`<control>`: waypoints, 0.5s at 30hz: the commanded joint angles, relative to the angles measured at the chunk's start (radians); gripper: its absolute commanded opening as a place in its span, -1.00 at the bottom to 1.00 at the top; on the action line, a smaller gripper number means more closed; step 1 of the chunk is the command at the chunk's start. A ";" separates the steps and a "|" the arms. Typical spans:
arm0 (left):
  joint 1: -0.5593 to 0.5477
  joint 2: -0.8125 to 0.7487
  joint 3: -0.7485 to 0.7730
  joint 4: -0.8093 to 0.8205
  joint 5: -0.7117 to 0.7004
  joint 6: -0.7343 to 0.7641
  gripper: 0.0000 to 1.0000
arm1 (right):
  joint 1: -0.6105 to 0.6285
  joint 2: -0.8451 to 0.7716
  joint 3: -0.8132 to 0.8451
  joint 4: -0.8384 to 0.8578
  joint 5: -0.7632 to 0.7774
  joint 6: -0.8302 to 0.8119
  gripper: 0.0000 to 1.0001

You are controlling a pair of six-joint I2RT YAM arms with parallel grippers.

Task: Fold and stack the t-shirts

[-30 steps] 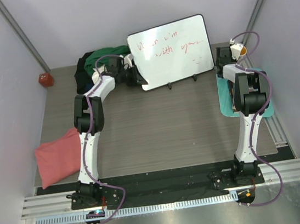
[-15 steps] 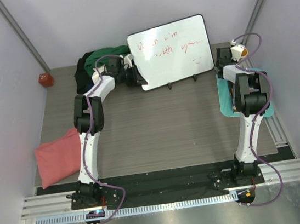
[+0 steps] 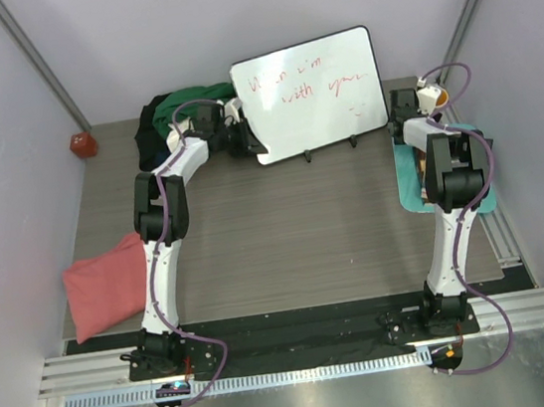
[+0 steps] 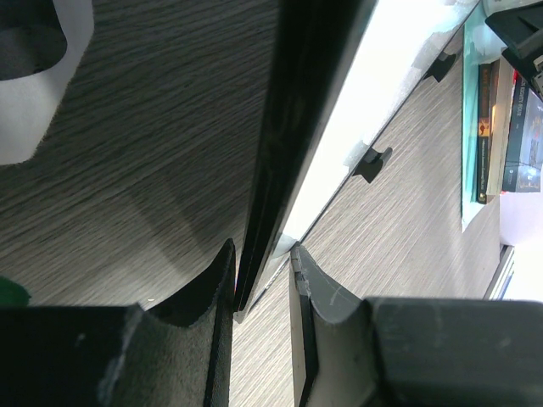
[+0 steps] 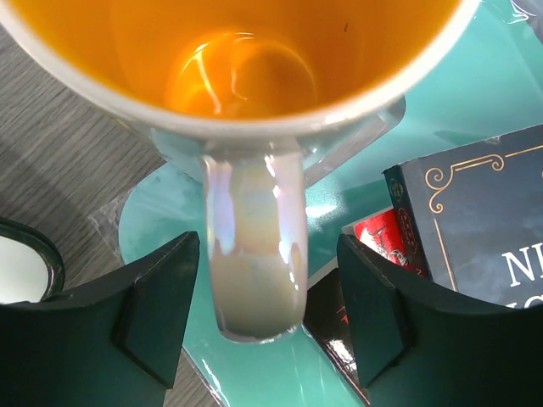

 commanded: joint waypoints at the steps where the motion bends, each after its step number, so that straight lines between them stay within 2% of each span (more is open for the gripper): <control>1: 0.035 -0.001 -0.001 -0.094 -0.115 -0.028 -1.00 | 0.005 -0.055 0.015 0.032 0.020 -0.019 0.43; 8: 0.032 0.011 0.016 -0.094 -0.115 -0.035 -1.00 | 0.008 -0.058 0.047 0.000 0.039 -0.029 0.43; 15: 0.026 0.057 0.082 -0.118 -0.117 -0.046 -1.00 | 0.008 -0.153 0.011 -0.024 0.104 -0.021 0.45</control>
